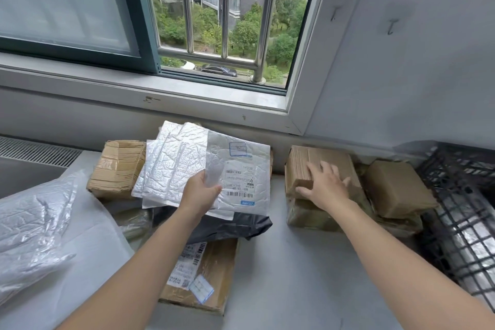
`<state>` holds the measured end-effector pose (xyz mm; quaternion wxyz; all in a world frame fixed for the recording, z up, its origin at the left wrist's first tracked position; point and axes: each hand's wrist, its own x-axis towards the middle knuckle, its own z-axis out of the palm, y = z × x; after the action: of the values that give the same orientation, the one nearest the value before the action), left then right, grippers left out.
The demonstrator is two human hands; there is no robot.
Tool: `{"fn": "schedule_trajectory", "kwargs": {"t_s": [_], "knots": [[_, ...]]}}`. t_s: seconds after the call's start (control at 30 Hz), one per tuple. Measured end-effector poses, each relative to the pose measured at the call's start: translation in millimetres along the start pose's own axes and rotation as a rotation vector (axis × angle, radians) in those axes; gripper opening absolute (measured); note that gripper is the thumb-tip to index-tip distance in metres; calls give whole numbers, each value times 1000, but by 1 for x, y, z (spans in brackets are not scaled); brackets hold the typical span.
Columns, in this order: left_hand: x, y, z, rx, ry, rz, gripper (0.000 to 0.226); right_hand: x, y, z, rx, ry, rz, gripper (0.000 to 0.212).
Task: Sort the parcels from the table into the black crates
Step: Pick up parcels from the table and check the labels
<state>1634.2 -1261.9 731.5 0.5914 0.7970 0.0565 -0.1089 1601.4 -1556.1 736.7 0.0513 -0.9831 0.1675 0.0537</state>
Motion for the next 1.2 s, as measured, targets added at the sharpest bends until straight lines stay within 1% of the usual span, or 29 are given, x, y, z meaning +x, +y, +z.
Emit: {"fn": "schedule_trajectory", "kwargs": {"t_s": [0.07,0.13,0.23,0.33,0.4,0.47,0.53,0.6,0.67,0.77,0.8,0.87,0.93,1.0,1.07,1.1,1.17,1.2], "knots": [[2,6,1,103,-48,17,27,-3,-15,-2,64,48,-128,69],[4,13,-1,195,-116,37,25,-5,-35,-6,158,61,-253,67],[7,22,-7,309,-202,79,26,-6,-65,-16,261,72,-381,70],[8,27,-15,403,-294,111,27,-6,-84,-25,348,37,-424,77],[9,29,-19,432,-326,115,25,-5,-90,-27,385,-10,-411,78],[10,28,-22,423,-318,118,25,-3,-92,-27,379,-1,-376,70],[15,23,-26,415,-272,94,24,1,-88,-25,302,48,-329,63],[21,13,-32,502,-202,51,21,6,-80,-19,226,41,-300,61],[24,-1,-35,594,-165,-13,23,7,-71,-12,163,41,-282,57],[27,-21,-30,623,-137,-62,25,8,-59,-3,62,126,-180,50],[27,-24,-28,642,-123,-59,25,9,-53,-2,30,123,-116,53],[30,-27,-22,666,-104,-43,23,10,-38,0,-13,66,26,68],[33,-27,-14,642,-93,-25,21,12,-20,2,3,8,111,83],[35,-26,-5,617,-85,-14,18,14,-2,2,-24,-21,84,90],[37,-25,-1,614,-64,-10,13,16,10,-1,-101,-10,-2,93],[38,-24,2,617,-53,-6,11,18,17,-4,-102,4,-5,93],[40,-23,7,628,-41,0,9,20,31,-6,-55,-17,57,93],[40,-22,8,630,-39,-3,8,20,38,-5,-30,-55,83,93]]}}
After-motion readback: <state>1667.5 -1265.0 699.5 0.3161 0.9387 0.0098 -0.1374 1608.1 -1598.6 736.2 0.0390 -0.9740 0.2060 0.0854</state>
